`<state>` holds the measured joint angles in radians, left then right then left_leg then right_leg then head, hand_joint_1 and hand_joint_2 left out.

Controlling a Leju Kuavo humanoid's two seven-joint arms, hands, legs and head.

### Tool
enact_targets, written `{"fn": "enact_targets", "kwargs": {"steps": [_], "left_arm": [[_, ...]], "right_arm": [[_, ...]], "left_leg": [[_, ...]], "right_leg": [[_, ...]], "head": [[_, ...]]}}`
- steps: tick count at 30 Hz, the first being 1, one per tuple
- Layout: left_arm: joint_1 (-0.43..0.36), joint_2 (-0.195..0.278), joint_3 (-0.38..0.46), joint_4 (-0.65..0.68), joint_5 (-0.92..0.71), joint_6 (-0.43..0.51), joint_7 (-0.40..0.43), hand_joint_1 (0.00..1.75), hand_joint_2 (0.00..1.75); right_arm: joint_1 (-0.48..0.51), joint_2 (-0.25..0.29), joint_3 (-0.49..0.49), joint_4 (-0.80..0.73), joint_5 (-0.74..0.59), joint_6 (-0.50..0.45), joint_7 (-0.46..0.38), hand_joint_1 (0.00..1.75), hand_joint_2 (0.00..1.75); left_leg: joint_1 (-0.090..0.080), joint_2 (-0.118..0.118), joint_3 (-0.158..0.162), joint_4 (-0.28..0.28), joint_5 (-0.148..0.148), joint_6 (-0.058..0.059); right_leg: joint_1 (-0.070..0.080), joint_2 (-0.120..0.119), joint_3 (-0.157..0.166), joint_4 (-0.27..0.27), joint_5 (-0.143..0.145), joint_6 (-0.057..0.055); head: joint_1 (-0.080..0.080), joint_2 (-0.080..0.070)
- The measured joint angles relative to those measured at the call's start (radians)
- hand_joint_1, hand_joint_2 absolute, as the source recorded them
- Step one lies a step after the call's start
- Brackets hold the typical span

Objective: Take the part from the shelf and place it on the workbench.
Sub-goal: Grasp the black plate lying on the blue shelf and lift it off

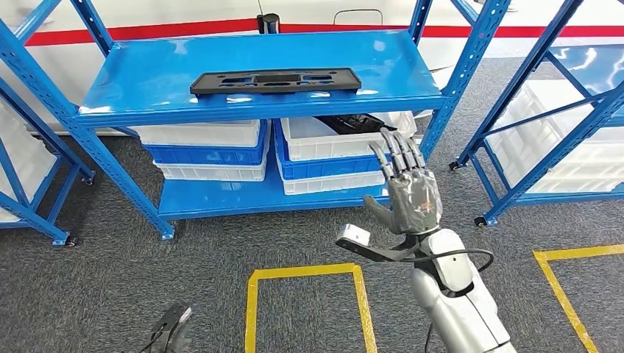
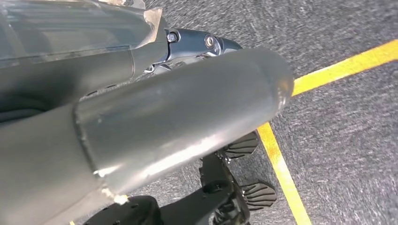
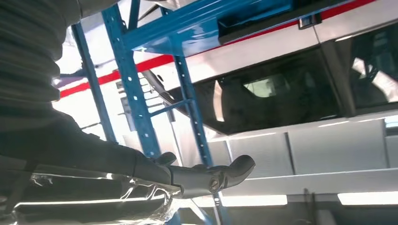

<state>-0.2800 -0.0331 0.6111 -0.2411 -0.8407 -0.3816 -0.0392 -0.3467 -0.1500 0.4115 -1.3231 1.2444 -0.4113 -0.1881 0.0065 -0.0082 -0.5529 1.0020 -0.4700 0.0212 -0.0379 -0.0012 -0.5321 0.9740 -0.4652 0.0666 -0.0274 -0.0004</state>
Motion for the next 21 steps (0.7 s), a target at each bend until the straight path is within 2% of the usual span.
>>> {"fn": "enact_targets", "kwargs": {"steps": [6,12,18,21], "left_arm": [[-0.031,-0.019,-0.004,0.004,-0.028,-0.023,0.022,0.0,0.0],[-0.057,-0.038,-0.005,0.008,-0.041,-0.048,0.038,0.0,0.0],[-0.072,-0.044,-0.005,0.013,-0.042,-0.073,0.047,0.0,0.0],[-0.074,-0.044,-0.005,0.014,-0.042,-0.074,0.048,0.0,0.0]], "right_arm": [[-0.119,0.017,0.075,0.082,0.081,0.085,0.037,0.0,1.75],[-0.25,0.061,0.143,0.188,0.145,0.167,0.075,0.0,1.75],[-0.32,0.103,0.183,0.26,0.185,0.232,0.1,0.0,1.75],[-0.333,0.114,0.194,0.279,0.188,0.236,0.101,0.0,1.75]], "left_leg": [[0.0,0.0,0.0,0.0,0.0,0.0],[0.0,0.0,-0.001,0.001,0.001,0.0],[-0.005,-0.001,-0.005,0.006,0.0,0.002],[-0.009,-0.001,-0.01,0.006,-0.002,0.012]], "right_leg": [[0.0,0.0,0.0,0.001,0.0,0.0],[0.0,0.0,-0.001,0.001,0.0,0.0],[-0.003,0.0,-0.002,0.0,0.004,0.006],[-0.007,0.0,-0.003,0.003,0.012,0.016]], "head": [[0.0,0.0],[0.0,0.0],[0.0,0.0],[-0.001,0.0]]}}
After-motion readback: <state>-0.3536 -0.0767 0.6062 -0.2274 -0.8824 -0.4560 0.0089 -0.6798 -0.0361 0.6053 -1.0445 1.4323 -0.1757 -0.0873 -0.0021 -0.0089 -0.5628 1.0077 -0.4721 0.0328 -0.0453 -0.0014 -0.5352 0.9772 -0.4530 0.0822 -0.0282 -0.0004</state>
